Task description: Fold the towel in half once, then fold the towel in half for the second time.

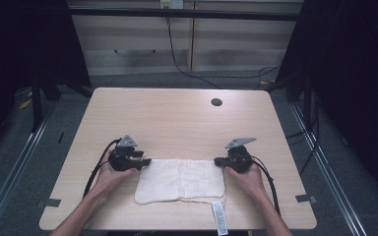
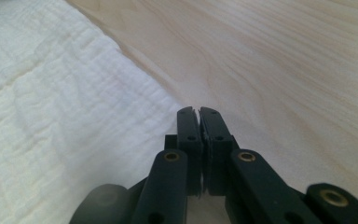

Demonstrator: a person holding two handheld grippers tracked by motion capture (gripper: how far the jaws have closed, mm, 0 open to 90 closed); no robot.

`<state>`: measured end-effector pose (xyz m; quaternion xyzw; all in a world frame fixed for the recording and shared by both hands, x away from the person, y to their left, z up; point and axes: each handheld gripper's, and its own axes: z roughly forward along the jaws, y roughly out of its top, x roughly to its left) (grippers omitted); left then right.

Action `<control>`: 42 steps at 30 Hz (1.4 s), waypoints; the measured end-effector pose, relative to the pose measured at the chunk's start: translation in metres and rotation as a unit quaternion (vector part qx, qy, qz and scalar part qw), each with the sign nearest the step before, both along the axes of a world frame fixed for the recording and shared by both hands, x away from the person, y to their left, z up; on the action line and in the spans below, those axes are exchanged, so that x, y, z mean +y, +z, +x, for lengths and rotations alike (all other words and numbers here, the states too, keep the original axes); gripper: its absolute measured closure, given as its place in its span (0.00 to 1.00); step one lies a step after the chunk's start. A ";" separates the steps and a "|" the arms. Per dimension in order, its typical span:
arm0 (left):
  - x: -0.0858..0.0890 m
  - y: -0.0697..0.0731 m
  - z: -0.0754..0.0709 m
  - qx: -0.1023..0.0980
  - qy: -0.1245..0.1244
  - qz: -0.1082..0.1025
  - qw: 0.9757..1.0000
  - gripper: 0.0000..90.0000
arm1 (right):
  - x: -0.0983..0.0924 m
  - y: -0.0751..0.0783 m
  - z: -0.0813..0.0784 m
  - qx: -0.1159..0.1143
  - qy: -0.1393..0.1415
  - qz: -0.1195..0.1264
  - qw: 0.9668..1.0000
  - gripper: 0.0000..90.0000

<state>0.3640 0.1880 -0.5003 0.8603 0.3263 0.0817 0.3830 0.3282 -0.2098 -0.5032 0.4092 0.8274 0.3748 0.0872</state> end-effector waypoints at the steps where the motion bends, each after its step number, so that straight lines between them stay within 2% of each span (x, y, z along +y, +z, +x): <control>1: 0.000 -0.001 0.000 0.001 0.000 0.001 1.000 0.58 | 0.000 0.000 0.000 0.004 -0.002 0.003 1.000 0.98; 8: -0.002 -0.002 -0.003 -0.003 -0.020 -0.002 1.000 0.63 | 0.004 0.000 0.004 0.008 -0.001 0.008 1.000 0.98; 12: -0.002 -0.002 -0.006 -0.004 -0.034 -0.001 0.999 0.75 | 0.007 -0.001 0.007 0.007 0.003 0.013 1.000 0.98; 17: 0.000 -0.002 -0.009 0.006 -0.054 -0.004 0.999 0.91 | 0.007 0.001 0.007 0.006 0.001 0.014 1.000 0.98; 19: 0.001 -0.002 -0.009 0.009 -0.054 -0.005 0.999 0.93 | 0.008 0.003 0.006 0.004 0.000 0.017 1.000 0.98; 24: 0.002 -0.002 -0.009 0.012 -0.051 -0.007 0.999 0.94 | 0.007 0.010 0.004 -0.014 0.002 0.033 0.999 0.98; 32: 0.001 -0.002 -0.010 0.011 -0.048 -0.009 0.999 0.94 | 0.006 0.016 0.001 -0.022 0.002 0.048 0.999 0.98; 35: 0.003 -0.003 -0.009 0.016 -0.045 -0.017 0.999 0.94 | 0.007 0.018 -0.001 -0.027 0.004 0.051 0.998 0.98; 42: 0.002 -0.003 -0.010 0.014 -0.043 -0.016 0.999 0.94 | 0.007 0.027 -0.007 -0.040 0.012 0.066 0.997 0.98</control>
